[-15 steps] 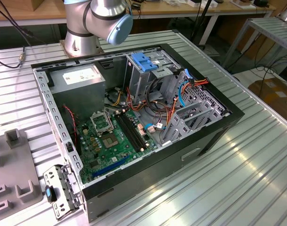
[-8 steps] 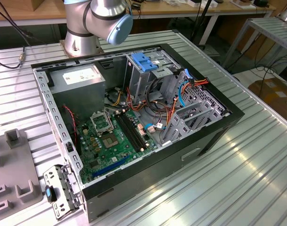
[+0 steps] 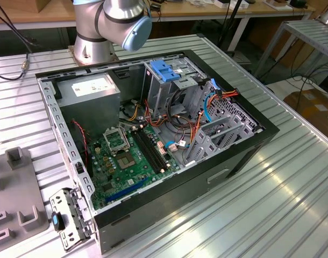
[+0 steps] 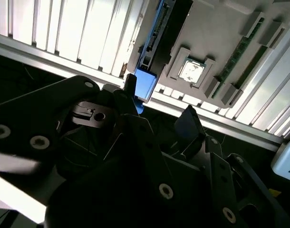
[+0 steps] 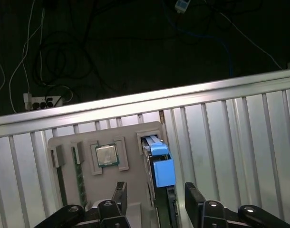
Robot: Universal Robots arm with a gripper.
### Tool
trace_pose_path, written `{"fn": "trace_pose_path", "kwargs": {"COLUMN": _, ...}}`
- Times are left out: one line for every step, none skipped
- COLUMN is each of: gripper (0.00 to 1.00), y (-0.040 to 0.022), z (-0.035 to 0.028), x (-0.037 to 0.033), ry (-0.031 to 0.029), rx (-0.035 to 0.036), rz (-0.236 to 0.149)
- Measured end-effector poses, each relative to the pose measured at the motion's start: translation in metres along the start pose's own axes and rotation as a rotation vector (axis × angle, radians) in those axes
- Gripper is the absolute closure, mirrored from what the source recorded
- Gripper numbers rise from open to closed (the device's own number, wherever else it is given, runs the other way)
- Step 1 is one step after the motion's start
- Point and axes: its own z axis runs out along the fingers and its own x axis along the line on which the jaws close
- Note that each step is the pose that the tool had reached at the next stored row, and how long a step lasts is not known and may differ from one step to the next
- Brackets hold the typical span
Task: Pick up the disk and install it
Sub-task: 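Pick up the disk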
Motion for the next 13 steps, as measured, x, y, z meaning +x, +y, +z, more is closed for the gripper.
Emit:
{"fn": "trace_pose_path", "kwargs": {"gripper": 0.40, "y": 0.0000, "z": 0.0017, "x": 0.0000, "ry": -0.0001, "rx": 0.0000, "rz": -0.003}}
{"fn": "trace_pose_path", "kwargs": {"gripper": 0.40, "y": 0.0001, "z": 0.0034, "x": 0.0000, "ry": -0.0002, "rx": -0.0001, "rz": -0.008}}
{"fn": "trace_pose_path", "kwargs": {"gripper": 0.40, "y": 0.0001, "z": 0.0050, "x": 0.0001, "ry": -0.0003, "rx": -0.0002, "rz": -0.016}}
{"fn": "trace_pose_path", "kwargs": {"gripper": 0.40, "y": 0.0001, "z": 0.0063, "x": 0.0001, "ry": -0.0003, "rx": -0.0004, "rz": -0.023}}
{"fn": "trace_pose_path", "kwargs": {"gripper": 0.40, "y": 0.0001, "z": 0.0075, "x": 0.0001, "ry": -0.0005, "rx": -0.0003, "rz": -0.024}}
{"fn": "trace_pose_path", "kwargs": {"gripper": 0.40, "y": 0.0001, "z": 0.0086, "x": 0.0001, "ry": -0.0004, "rx": -0.0003, "rz": -0.025}}
{"fn": "trace_pose_path", "kwargs": {"gripper": 0.40, "y": 0.0002, "z": 0.0101, "x": 0.0001, "ry": -0.0005, "rx": -0.0003, "rz": -0.025}}
{"fn": "trace_pose_path", "kwargs": {"gripper": 0.40, "y": 0.0003, "z": 0.0114, "x": 0.0001, "ry": -0.0005, "rx": -0.0003, "rz": -0.025}}
{"fn": "trace_pose_path", "kwargs": {"gripper": 0.40, "y": 0.0003, "z": 0.0124, "x": -0.0001, "ry": -0.0005, "rx": -0.0004, "rz": -0.025}}
{"fn": "trace_pose_path", "kwargs": {"gripper": 0.40, "y": 0.0005, "z": 0.0144, "x": -0.0001, "ry": -0.0005, "rx": -0.0003, "rz": -0.025}}
{"fn": "trace_pose_path", "kwargs": {"gripper": 0.40, "y": 0.0008, "z": 0.0158, "x": -0.0001, "ry": -0.0005, "rx": -0.0002, "rz": -0.025}}
{"fn": "trace_pose_path", "kwargs": {"gripper": 0.40, "y": 0.0009, "z": 0.0171, "x": -0.0002, "ry": -0.0005, "rx": -0.0003, "rz": -0.025}}
{"fn": "trace_pose_path", "kwargs": {"gripper": 0.40, "y": 0.0011, "z": 0.0184, "x": -0.0005, "ry": -0.0005, "rx": -0.0004, "rz": -0.025}}
